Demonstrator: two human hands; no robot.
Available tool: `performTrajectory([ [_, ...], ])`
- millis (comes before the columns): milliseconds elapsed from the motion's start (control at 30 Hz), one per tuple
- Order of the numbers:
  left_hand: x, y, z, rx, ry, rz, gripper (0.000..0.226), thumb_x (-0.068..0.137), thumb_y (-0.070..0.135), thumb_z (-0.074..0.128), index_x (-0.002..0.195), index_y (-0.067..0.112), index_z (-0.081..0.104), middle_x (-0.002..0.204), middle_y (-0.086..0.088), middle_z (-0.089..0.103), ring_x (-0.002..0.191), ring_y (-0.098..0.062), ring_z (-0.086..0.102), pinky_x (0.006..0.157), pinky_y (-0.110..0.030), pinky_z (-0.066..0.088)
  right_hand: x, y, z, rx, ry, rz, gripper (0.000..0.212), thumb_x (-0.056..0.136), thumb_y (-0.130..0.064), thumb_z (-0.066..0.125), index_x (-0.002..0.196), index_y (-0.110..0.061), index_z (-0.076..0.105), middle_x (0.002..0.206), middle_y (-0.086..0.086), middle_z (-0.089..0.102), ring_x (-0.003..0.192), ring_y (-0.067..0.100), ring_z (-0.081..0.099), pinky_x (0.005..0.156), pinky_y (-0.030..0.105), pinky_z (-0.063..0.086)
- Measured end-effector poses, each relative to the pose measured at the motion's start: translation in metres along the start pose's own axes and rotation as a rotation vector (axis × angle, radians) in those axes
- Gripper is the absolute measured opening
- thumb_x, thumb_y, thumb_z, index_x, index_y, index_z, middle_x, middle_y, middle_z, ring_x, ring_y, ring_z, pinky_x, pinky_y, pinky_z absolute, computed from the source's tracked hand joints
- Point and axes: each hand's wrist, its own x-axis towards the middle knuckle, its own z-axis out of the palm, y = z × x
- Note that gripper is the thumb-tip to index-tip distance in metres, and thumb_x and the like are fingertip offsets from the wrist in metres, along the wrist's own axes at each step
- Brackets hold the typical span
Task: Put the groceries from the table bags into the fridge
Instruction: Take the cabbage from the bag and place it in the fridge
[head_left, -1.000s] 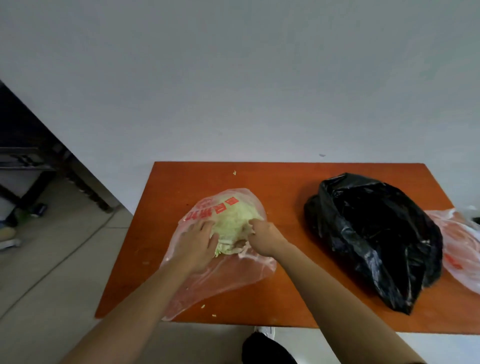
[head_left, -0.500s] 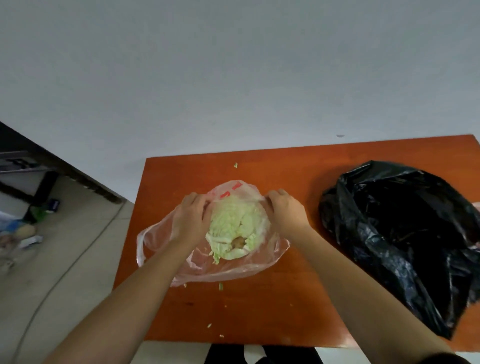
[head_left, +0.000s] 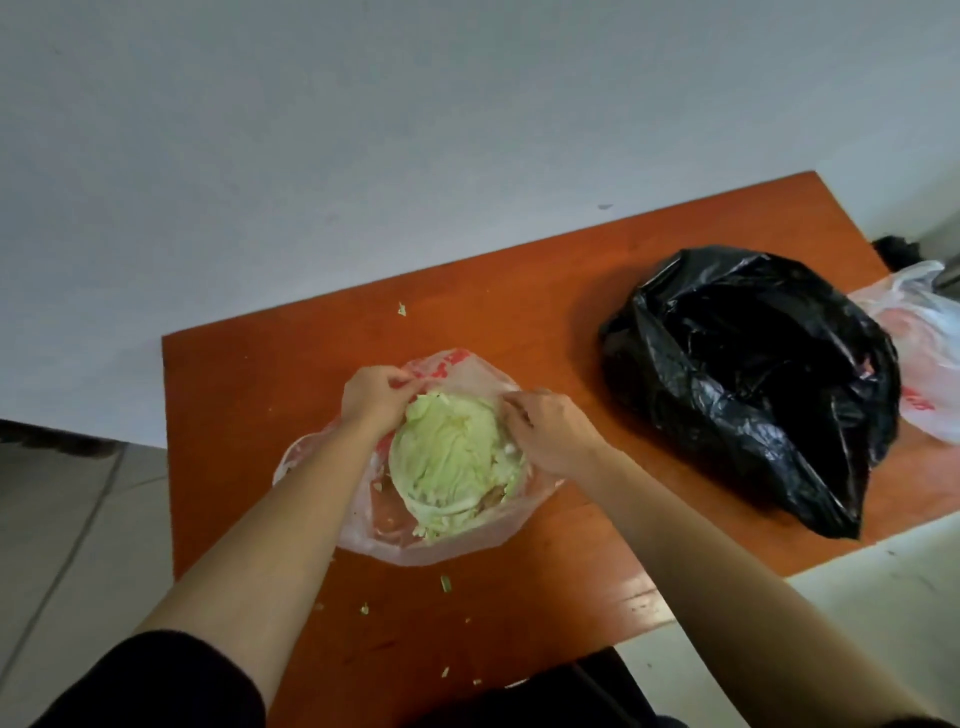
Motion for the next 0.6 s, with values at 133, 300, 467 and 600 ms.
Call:
performTrajectory([
  [133, -0.011, -0.026, 0.014, -0.070, -0.037, -0.100, 0.033, 0.095, 0.044, 0.060, 0.111, 0.020, 0.076, 0.118, -0.002, 0.072, 0.107, -0.022, 0.065, 0.086, -0.033, 0.051, 0.007, 0.008, 0.011, 0.233, -0.120, 0.351, 0.054, 0.108, -0.047, 0.025, 0.129, -0.013, 0.060, 0.117, 0.013, 0.066, 0.110, 0.031, 0.061, 0.086, 0.032, 0.045],
  [300, -0.037, -0.041, 0.018, -0.057, -0.012, -0.028, 0.035, 0.100, 0.042, 0.050, 0.118, 0.019, 0.070, 0.121, -0.001, 0.068, 0.095, -0.013, 0.064, 0.073, -0.028, 0.045, 0.017, 0.028, 0.011, 0.370, 0.028, 0.613, 0.044, 0.104, -0.048, 0.041, 0.110, -0.011, 0.064, 0.099, 0.011, 0.069, 0.107, 0.029, 0.063, 0.080, 0.030, 0.040],
  [467, -0.068, -0.008, 0.001, -0.080, 0.278, 0.239, 0.007, 0.094, 0.028, 0.063, 0.095, 0.021, 0.064, 0.103, 0.007, 0.055, 0.082, -0.005, 0.056, 0.058, -0.011, 0.036, 0.008, 0.027, 0.009, 0.275, 0.302, 0.435, 0.027, 0.099, -0.034, 0.054, 0.121, -0.023, 0.066, 0.113, 0.000, 0.063, 0.104, 0.018, 0.060, 0.080, 0.027, 0.041],
  [600, -0.077, 0.019, 0.002, -0.241, 0.091, 0.119, 0.021, 0.098, 0.040, 0.056, 0.097, 0.020, 0.061, 0.084, 0.010, 0.062, 0.069, -0.007, 0.057, 0.054, -0.017, 0.042, -0.001, 0.005, 0.011, 0.282, 0.223, 0.329, 0.039, 0.103, -0.048, 0.040, 0.125, -0.026, 0.063, 0.112, -0.002, 0.056, 0.103, 0.015, 0.052, 0.088, 0.032, 0.042],
])
